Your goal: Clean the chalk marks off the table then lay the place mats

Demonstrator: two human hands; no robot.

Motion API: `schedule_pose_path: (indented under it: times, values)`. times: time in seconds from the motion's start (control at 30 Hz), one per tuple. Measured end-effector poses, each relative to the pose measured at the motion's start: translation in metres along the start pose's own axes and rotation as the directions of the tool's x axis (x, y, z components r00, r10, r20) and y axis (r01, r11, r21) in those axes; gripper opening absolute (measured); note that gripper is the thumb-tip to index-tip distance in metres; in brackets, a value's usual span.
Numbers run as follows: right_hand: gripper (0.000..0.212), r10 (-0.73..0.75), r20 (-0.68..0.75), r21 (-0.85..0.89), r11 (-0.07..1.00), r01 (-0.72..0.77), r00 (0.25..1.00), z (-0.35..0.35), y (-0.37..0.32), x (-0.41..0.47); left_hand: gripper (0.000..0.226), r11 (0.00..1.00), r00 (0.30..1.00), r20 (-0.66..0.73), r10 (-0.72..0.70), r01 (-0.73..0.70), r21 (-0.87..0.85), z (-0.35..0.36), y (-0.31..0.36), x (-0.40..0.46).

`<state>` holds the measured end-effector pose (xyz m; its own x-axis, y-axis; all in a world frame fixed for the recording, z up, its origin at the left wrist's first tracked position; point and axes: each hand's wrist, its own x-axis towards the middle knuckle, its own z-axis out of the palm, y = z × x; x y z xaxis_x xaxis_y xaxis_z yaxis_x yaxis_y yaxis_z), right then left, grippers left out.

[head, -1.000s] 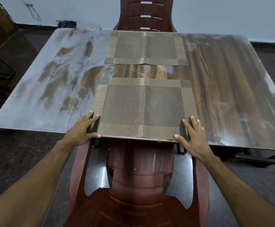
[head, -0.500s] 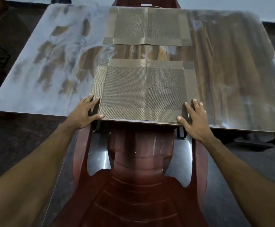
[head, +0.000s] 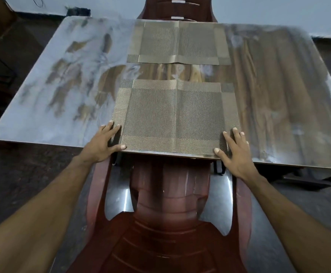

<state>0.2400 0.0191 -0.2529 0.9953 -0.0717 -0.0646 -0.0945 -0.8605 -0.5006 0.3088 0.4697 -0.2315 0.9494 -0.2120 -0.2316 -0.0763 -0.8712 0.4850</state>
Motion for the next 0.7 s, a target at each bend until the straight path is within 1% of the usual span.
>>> schedule_pose_path:
  times: [0.2, 0.33, 0.4, 0.5, 0.63, 0.7]
  values:
    - [0.07, 0.02, 0.033, -0.002, 1.0, -0.019, 0.999, -0.004, -0.002, 0.0, 0.088, 1.0, 0.999, 0.031, -0.021, 0.02, 0.017, -0.001, -0.001, 0.002]
    - [0.071, 0.027, 0.135, -0.002, 1.0, -0.027, 0.99, -0.015, -0.005, 0.0, 0.094, 0.995, 0.993, 0.087, -0.082, 0.077, 0.06, -0.009, 0.011, -0.003]
    - [0.072, 0.053, 0.171, 0.046, 0.997, -0.062, 0.984, -0.028, -0.008, -0.002, 0.09, 0.995, 0.996, 0.045, -0.081, 0.078, 0.068, -0.013, 0.022, -0.012]
    - [0.071, 0.069, 0.143, 0.073, 0.994, -0.08, 0.987, -0.053, -0.013, -0.014, 0.078, 0.996, 0.999, -0.019, -0.044, 0.045, 0.082, -0.016, 0.045, -0.027]
    - [0.067, 0.099, 0.046, 0.07, 0.992, -0.102, 0.994, -0.091, -0.014, -0.039, 0.076, 0.992, 0.995, -0.095, -0.033, 0.044, 0.115, -0.016, 0.095, -0.044]
    - [0.066, 0.109, -0.016, 0.059, 0.992, -0.108, 0.994, -0.112, -0.011, -0.05, 0.074, 0.993, 0.985, -0.169, 0.02, 0.0, 0.119, -0.016, 0.133, -0.05]
